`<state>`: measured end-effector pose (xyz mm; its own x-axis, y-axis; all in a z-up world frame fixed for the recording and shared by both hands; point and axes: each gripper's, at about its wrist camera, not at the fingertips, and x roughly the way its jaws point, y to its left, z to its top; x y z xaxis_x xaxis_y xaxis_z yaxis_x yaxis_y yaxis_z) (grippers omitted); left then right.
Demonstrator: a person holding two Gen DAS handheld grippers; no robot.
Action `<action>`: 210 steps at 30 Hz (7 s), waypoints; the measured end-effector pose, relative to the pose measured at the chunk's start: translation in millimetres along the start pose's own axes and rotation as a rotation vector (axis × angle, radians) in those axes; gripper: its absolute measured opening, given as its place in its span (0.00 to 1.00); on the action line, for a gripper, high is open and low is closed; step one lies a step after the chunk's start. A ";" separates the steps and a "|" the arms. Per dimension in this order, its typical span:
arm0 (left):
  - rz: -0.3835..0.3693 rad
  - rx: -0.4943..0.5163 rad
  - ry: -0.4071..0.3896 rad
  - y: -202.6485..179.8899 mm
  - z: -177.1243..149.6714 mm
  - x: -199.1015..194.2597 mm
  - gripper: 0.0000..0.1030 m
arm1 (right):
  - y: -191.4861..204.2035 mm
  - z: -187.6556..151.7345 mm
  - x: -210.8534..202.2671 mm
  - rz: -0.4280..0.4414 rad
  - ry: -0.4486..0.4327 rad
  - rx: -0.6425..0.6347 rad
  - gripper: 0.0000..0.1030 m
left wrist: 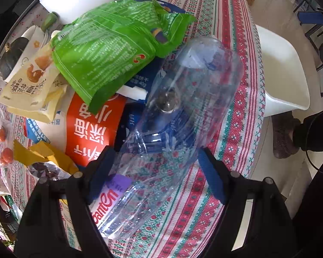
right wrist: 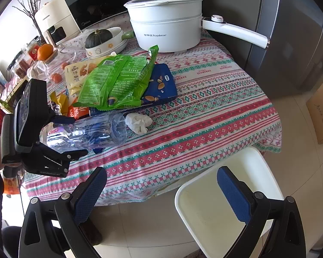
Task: Collect trash
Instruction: 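Reach the left gripper to the clear plastic bottle and grasp it, then lift the bottle with the left gripper while the right gripper grasps a yellow wrapper, then carry bottle and yellow wrapper to the white bin and release both, then grasp the white paper wrapper on the tablecloth with the left gripper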
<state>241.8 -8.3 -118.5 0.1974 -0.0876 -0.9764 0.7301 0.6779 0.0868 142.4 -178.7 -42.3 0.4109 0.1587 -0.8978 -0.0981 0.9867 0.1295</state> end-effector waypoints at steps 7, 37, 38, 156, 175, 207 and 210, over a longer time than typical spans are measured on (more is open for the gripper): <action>-0.044 -0.113 -0.005 0.9 -39.3 -19.6 0.70 | -12.6 -2.7 9.8 -0.032 0.024 0.031 1.00; -0.041 -0.530 -0.177 -47.5 -256.5 -112.0 0.59 | 36.1 -10.1 11.5 0.011 0.013 0.026 1.00; -0.054 -0.568 -0.208 -39.9 -257.1 -118.1 0.59 | 39.4 -9.0 11.8 0.019 0.011 0.026 1.00; -0.158 -0.326 -0.268 -232.8 17.0 -21.6 0.85 | -226.5 -108.1 5.5 -0.119 -0.004 0.439 0.07; -0.036 -0.324 -0.288 -204.4 5.8 -31.3 0.96 | -216.3 -89.6 -6.9 -0.098 -0.057 0.490 0.73; 0.162 -0.554 -0.295 -82.5 -112.0 -74.8 0.99 | -93.7 -25.3 0.6 -0.016 -0.073 0.320 0.79; 0.169 -0.613 -0.296 -61.0 -128.6 -77.2 0.99 | -75.4 -19.5 3.6 0.001 -0.073 0.298 0.80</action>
<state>97.9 51.0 -73.8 0.5091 -0.0811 -0.8569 0.1901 0.9816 0.0201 133.5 -253.2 -63.6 0.4758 0.1515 -0.8664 0.1668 0.9516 0.2581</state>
